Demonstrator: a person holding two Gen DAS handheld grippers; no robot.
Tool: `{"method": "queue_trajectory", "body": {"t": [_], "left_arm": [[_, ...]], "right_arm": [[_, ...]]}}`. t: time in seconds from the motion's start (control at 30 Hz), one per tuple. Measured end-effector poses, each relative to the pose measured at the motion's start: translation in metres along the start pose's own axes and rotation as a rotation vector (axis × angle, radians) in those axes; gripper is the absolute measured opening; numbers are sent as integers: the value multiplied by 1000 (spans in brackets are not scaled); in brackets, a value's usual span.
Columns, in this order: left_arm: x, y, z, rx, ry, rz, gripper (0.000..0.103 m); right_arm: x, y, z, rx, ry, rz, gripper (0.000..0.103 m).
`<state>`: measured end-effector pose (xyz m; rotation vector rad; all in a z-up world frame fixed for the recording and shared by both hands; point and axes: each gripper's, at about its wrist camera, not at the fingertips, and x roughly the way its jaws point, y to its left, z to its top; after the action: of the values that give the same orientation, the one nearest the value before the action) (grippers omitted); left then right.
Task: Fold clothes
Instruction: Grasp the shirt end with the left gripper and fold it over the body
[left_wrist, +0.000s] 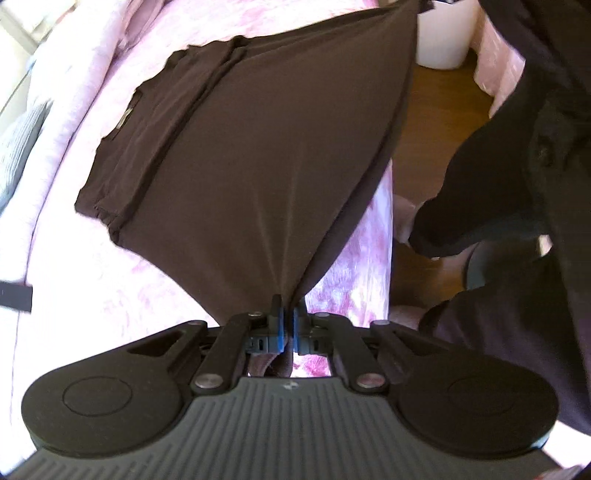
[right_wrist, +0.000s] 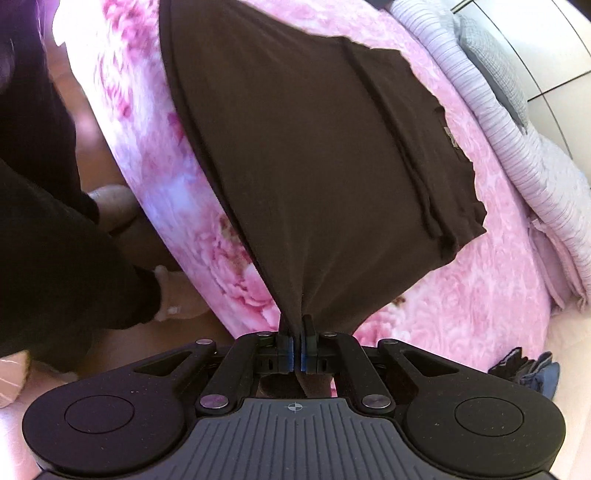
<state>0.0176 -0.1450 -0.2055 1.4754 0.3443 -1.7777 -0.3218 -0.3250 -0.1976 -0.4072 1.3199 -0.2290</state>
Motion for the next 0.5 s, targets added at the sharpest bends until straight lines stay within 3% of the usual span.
{"method": "queue_trajectory", "body": {"t": [0.1, 0.3, 0.43, 0.5], "left_arm": [[-4, 40, 27, -31, 12, 50, 2], [14, 173, 93, -61, -26, 189, 2], [60, 265, 122, -88, -37, 184, 2], [92, 307, 130, -113, -37, 143, 3]], "right_arm": [[-12, -40, 4, 2, -34, 25, 2], [18, -186, 36, -65, -127, 31, 2], [75, -274, 69, -39, -96, 62, 3], [113, -309, 77, -28, -51, 102, 3]]}}
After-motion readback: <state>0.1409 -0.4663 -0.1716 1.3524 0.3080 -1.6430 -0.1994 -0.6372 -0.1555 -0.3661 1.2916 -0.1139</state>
